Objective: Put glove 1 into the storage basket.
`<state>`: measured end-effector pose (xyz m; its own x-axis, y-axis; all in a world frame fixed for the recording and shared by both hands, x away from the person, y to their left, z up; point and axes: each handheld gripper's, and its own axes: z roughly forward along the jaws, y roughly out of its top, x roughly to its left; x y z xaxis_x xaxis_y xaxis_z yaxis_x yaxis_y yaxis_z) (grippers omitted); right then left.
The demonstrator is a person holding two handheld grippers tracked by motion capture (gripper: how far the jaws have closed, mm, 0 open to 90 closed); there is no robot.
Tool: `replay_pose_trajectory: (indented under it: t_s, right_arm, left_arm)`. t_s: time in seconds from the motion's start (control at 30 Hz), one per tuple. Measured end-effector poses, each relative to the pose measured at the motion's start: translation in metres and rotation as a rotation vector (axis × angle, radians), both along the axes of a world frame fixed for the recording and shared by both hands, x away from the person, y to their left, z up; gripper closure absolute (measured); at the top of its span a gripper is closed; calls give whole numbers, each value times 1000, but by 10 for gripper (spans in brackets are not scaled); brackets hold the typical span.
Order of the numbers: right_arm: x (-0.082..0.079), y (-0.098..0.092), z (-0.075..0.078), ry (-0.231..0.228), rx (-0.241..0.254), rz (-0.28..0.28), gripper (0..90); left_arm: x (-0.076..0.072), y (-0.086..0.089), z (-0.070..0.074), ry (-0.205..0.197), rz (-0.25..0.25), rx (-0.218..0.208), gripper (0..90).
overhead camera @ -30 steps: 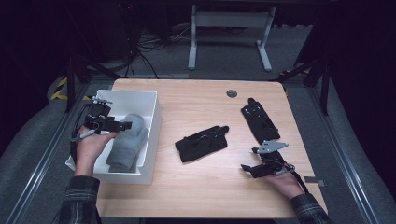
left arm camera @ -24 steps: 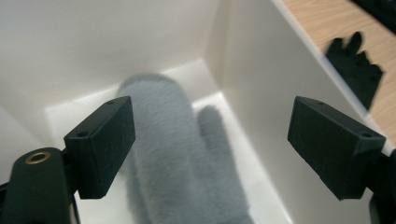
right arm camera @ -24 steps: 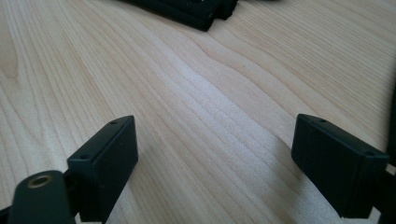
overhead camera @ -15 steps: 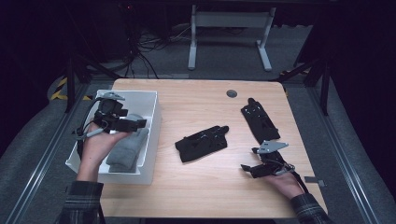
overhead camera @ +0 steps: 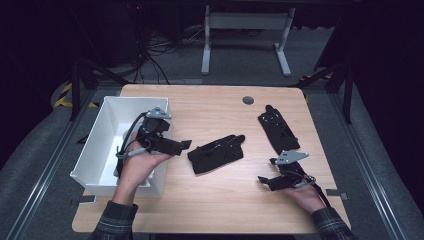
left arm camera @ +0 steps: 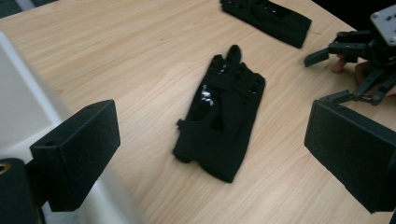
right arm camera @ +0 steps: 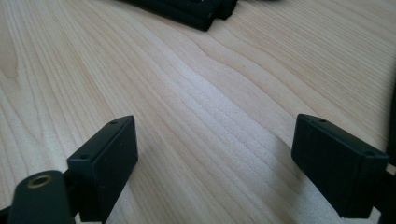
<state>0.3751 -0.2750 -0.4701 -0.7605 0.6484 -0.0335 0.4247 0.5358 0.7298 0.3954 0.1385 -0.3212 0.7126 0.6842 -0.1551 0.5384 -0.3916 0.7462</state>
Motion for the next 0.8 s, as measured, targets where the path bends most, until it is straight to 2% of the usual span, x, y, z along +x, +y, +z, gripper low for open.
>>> replay_pose_trajectory:
  t_s: [0.17,0.4,0.53,0.67,0.8]
  right_arm:
    - [0,0,0,0,0,0,150]
    - [0,0,0,1,0,0,150]
    - [0,0,0,0,0,0,150]
    - [0,0,0,0,-1,0,150]
    - [0,0,0,1,-1,0,150]
  left_arm:
    - [-7,-21,-5,-3,-39,21,35]
    - [-19,-47,-12,-14,-74,24,41]
    - [-24,-61,-24,-9,-106,35,50]
    - [-28,-74,-44,7,-131,46,54]
    - [-33,-80,-61,9,-143,54,62]
